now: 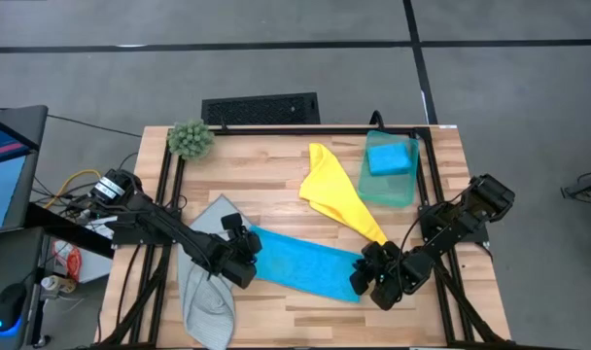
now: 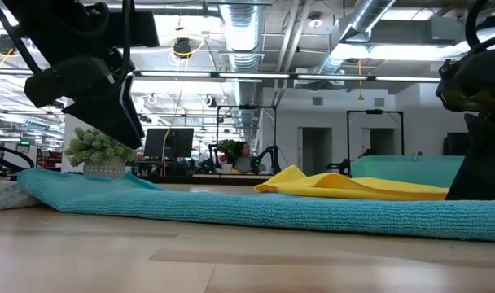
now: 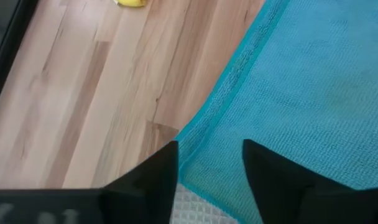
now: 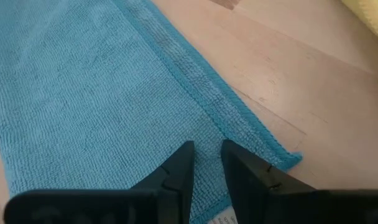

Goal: Fold microfiber towels
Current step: Fold the blue microfiber cloth

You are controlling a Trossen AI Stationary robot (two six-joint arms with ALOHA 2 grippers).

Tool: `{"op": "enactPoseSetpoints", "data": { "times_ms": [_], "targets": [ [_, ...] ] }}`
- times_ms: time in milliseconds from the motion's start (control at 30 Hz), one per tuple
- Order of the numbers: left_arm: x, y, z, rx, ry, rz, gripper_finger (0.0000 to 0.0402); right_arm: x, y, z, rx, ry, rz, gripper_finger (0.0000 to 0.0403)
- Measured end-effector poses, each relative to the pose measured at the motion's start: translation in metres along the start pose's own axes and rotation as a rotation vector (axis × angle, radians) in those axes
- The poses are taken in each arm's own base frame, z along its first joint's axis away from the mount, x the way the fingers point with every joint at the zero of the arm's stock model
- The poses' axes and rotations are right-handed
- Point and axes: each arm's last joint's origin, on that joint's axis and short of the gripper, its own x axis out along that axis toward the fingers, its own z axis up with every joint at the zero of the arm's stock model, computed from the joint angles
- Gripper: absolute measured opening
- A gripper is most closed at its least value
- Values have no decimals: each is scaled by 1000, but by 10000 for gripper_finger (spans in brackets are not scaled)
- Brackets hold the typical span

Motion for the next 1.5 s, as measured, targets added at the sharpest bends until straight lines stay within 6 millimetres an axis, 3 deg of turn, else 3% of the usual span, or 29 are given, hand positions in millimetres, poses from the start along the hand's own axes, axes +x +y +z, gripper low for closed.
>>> {"op": "enactPoseSetpoints", "data": {
  "times_ms": [133, 233, 500, 600, 767, 933, 1133, 1300, 1500],
  "targets": [
    [-2, -1, 0, -52, -6, 1, 204, 0, -1, 0, -5, 1, -5, 111],
    [-8, -12, 3, -53, -78, -64, 203, -2, -1, -1, -27, -4, -2, 111],
    [-19, -28, 4, -9, -207, -119, 167, -35, -2, 9, -101, -111, 82, 111],
    [-21, -31, 6, -29, -229, -140, 149, -40, 11, 5, -149, -174, 201, 111],
    [-29, -38, 0, -12, -246, -163, 115, -27, 36, -15, -234, -229, 367, 111],
    [-38, -45, -9, -27, -270, -180, 74, -8, 46, -38, -244, -218, 357, 106],
    [-19, -45, -39, -80, -268, -203, 29, 7, 47, -60, -215, -191, 336, 93],
    [-6, -41, -57, -120, -242, -216, 3, 5, 46, -61, -208, -182, 329, 83],
    [7, -33, -68, -142, -149, -232, 3, 3, 45, -60, -214, -168, 320, 72]
  ]
}}
